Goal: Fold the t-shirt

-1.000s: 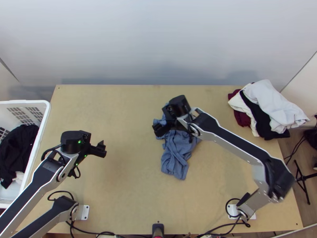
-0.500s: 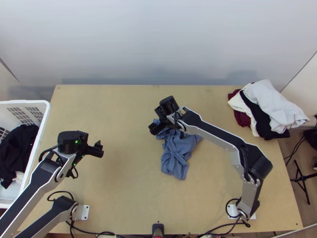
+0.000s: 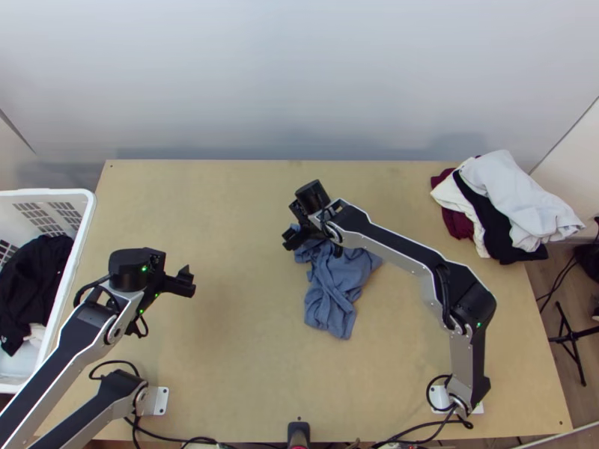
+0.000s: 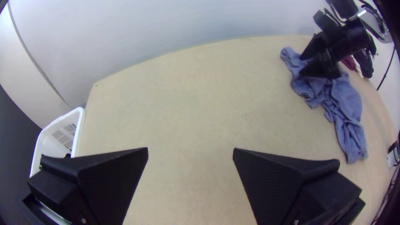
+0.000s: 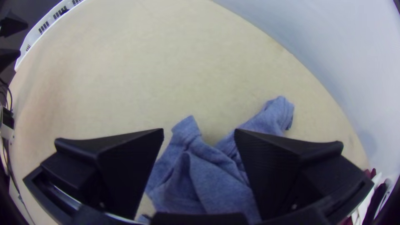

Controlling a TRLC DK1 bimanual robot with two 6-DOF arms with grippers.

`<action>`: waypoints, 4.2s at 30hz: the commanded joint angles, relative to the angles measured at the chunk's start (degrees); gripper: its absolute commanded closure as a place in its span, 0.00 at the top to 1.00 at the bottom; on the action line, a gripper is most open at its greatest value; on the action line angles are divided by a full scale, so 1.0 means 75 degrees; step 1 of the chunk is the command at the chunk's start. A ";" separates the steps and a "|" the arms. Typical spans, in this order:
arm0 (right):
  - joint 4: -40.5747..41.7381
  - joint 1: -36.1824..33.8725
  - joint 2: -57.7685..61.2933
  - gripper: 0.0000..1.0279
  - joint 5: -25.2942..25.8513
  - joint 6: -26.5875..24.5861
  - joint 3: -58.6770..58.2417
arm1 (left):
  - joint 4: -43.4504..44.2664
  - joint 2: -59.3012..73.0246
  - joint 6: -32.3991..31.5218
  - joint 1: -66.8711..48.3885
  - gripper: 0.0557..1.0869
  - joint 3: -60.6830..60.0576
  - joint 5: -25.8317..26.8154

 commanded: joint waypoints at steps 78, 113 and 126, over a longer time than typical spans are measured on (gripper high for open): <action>-0.0589 -0.1252 -0.1861 0.03 -0.0166 0.1419 0.5343 | 0.0802 0.0364 0.0399 0.0161 0.96 0.0585 0.0004; -0.0425 -0.1967 -0.5330 0.03 0.0303 0.2251 0.3597 | 0.1025 0.5778 0.0246 -0.4843 0.96 0.5097 -0.0593; -0.0507 -0.1955 -0.5869 0.03 0.0303 0.2005 0.2788 | 0.2209 0.7173 0.0000 -0.5839 0.96 0.4745 -0.0418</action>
